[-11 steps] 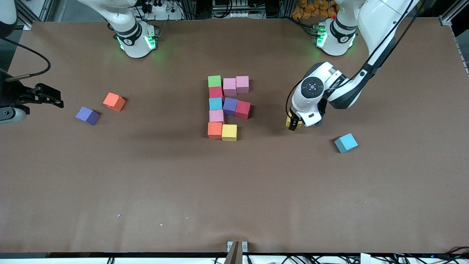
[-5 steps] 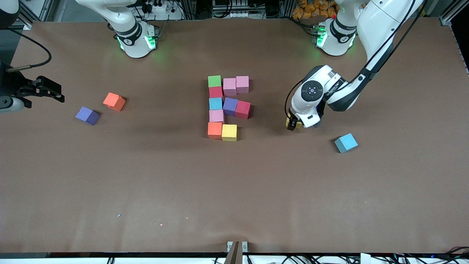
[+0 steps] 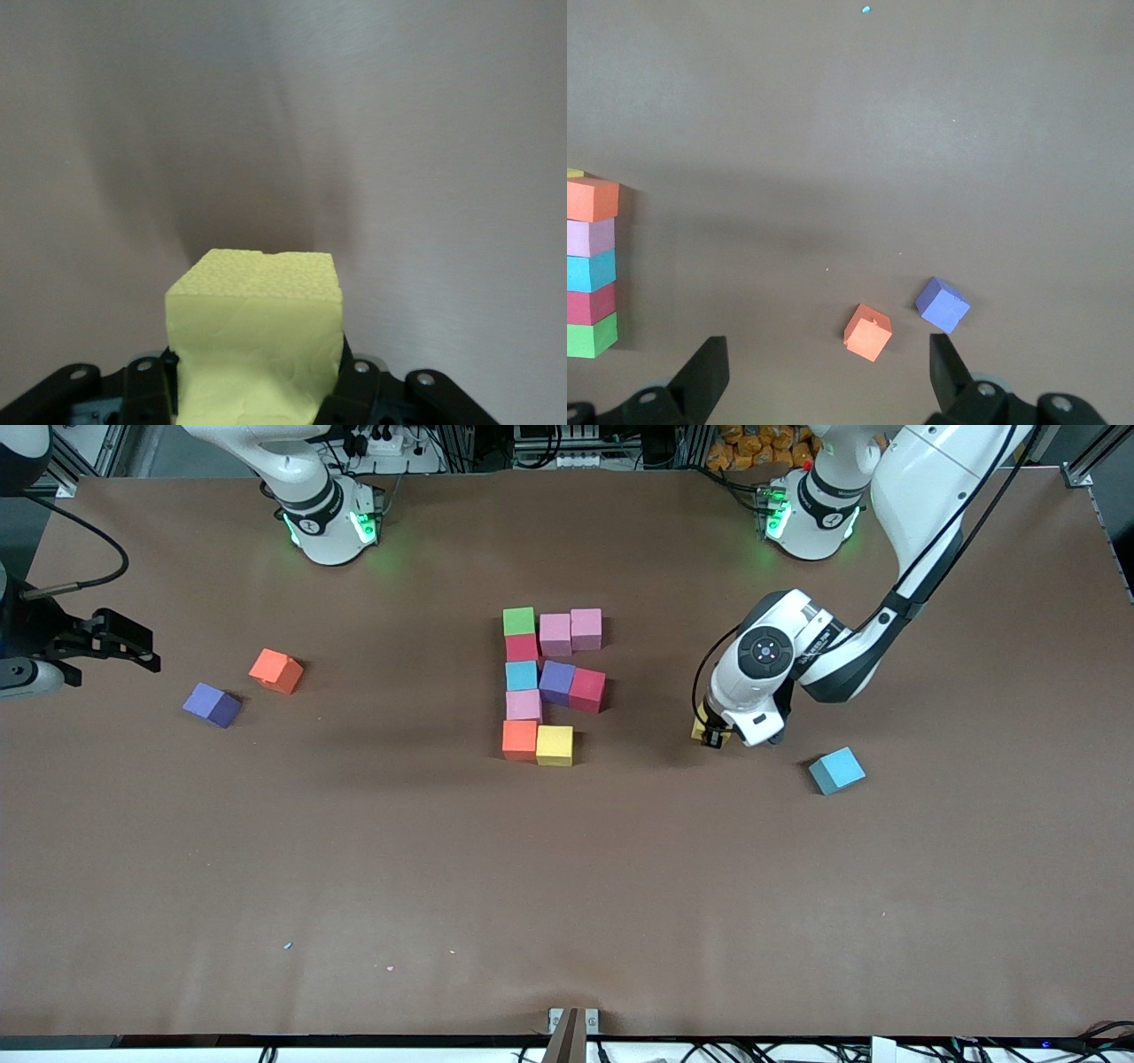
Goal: Arrange 11 blocks into digit 3
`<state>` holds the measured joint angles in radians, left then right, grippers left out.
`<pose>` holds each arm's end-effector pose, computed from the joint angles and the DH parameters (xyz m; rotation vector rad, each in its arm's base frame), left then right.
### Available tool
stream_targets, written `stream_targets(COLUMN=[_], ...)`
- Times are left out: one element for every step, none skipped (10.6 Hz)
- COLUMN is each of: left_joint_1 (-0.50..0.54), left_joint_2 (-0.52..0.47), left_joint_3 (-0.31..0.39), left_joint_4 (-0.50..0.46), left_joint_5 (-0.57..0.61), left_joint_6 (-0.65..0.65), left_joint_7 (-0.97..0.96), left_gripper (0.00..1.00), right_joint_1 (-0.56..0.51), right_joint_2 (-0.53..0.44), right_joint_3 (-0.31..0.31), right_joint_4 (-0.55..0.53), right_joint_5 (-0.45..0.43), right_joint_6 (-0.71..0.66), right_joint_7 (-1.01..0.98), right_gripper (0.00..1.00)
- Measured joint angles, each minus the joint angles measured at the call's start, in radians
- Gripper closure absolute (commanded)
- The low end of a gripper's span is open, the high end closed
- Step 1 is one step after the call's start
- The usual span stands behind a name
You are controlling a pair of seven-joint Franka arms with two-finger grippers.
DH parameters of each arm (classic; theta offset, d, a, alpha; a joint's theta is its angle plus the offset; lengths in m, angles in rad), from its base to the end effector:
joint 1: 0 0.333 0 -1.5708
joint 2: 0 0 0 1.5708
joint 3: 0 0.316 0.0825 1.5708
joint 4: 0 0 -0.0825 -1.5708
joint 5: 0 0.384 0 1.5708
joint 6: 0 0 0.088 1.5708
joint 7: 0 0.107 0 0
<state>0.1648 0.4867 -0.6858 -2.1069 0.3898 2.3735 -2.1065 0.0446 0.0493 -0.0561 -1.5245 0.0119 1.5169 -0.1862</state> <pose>0.4957 -0.2791 0.2246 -2.4206 -1.9069 0.0983 0.5640 -0.0043 0.6141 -3.1137 -0.2731 0.0870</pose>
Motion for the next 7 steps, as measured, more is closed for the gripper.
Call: stream_targets(left_joint_1=[-0.019, -0.053, -0.092, -0.137, -0.184, -0.245, -0.307], left_joint_2=[0.011, 0.035, 0.07, 0.112, 0.15, 0.182, 0.207], left_joint_3=[-0.001, -0.002, -0.002, 0.0, 0.014, 0.051, 0.095], left_joint_4=[0.05, 0.098, 0.153, 0.214, 0.275, 0.335, 0.382], left_joint_5=[0.0, 0.0, 0.0, 0.0, 0.0, 0.0, 0.0], left_joint_6=[-0.012, -0.027, -0.044, -0.061, -0.074, -0.086, -0.094], left_joint_7=[-0.032, -0.067, -0.107, -0.15, -0.19, -0.223, -0.247], left_gripper=[1.0, 1.0, 1.0, 1.0, 1.0, 1.0, 1.0], right_joint_1=[0.0, 0.0, 0.0, 0.0, 0.0, 0.0, 0.0], right_joint_2=[0.0, 0.0, 0.0, 0.0, 0.0, 0.0, 0.0], right_joint_3=[-0.002, -0.003, -0.004, -0.004, -0.004, -0.004, -0.004], right_joint_4=[0.0, 0.0, 0.0, 0.0, 0.0, 0.001, 0.001], right_joint_5=[0.0, 0.0, 0.0, 0.0, 0.0, 0.0, 0.0], right_joint_6=[0.0, 0.0, 0.0, 0.0, 0.001, 0.001, 0.001], right_joint_7=[0.0, 0.0, 0.0, 0.0, 0.0, 0.0, 0.0], right_gripper=[0.0, 0.0, 0.0, 0.0, 0.0, 0.0, 0.0])
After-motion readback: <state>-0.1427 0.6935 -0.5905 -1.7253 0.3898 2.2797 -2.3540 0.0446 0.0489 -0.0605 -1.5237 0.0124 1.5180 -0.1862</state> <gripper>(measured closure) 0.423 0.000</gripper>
